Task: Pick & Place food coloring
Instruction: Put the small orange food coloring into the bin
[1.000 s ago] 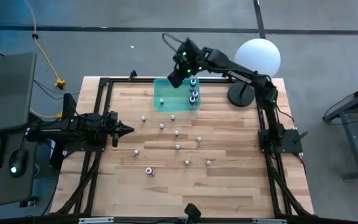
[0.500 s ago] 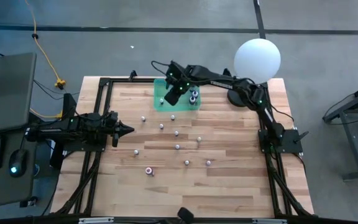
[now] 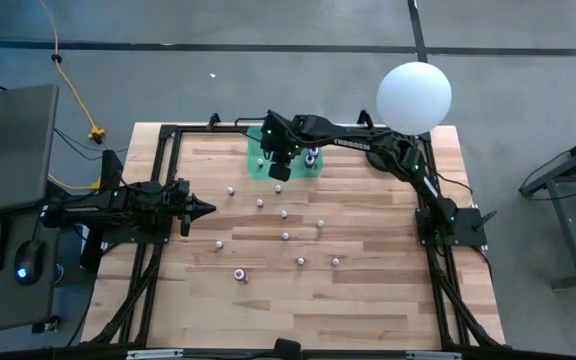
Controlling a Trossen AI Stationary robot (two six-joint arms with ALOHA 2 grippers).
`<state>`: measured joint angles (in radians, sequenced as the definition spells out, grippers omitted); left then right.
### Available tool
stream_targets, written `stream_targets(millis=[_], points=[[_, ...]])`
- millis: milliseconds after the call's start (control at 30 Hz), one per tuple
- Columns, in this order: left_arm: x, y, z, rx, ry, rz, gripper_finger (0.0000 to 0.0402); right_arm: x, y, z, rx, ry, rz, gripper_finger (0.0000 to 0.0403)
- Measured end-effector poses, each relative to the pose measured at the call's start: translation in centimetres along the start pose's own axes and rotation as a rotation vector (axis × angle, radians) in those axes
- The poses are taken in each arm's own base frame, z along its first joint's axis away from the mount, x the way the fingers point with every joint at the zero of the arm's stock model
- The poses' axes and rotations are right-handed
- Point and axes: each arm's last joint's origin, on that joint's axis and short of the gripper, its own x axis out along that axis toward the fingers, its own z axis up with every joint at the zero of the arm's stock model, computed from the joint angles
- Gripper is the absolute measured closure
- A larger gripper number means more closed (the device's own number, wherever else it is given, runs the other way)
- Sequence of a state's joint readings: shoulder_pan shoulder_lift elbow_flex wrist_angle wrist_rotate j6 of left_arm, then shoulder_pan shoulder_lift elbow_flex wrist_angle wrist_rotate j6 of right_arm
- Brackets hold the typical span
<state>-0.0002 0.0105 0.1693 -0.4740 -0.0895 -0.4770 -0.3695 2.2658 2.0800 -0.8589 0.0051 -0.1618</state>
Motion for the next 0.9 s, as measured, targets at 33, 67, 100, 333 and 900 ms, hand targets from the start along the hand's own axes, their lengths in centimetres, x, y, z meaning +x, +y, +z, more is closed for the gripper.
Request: stream_targets(millis=[33, 67, 100, 333, 900], points=[[0.0, 0.0, 0.0, 0.000, 0.000, 0.000, 0.0401, 0.0, 0.0, -0.1, 0.000, 0.008, 0.002, 0.0359], [0.0, 0.0, 0.0, 0.000, 0.000, 0.000, 0.0401, 0.2, 0.0, -0.2, 0.000, 0.014, 0.004, 0.0359], [0.0, 0.0, 0.0, 0.000, 0.000, 0.000, 0.0401, 0.4, 0.0, -0.2, -0.001, 0.019, 0.012, 0.0359], [0.0, 0.0, 0.0, 0.000, 0.000, 0.001, 0.0401, 2.2, -0.1, -1.3, 0.007, 0.104, 0.060, 0.0359], [0.0, 0.0, 0.0, 0.000, -0.001, 0.002, 0.0401, 3.6, -0.1, -2.1, 0.016, 0.172, 0.069, 0.0359]])
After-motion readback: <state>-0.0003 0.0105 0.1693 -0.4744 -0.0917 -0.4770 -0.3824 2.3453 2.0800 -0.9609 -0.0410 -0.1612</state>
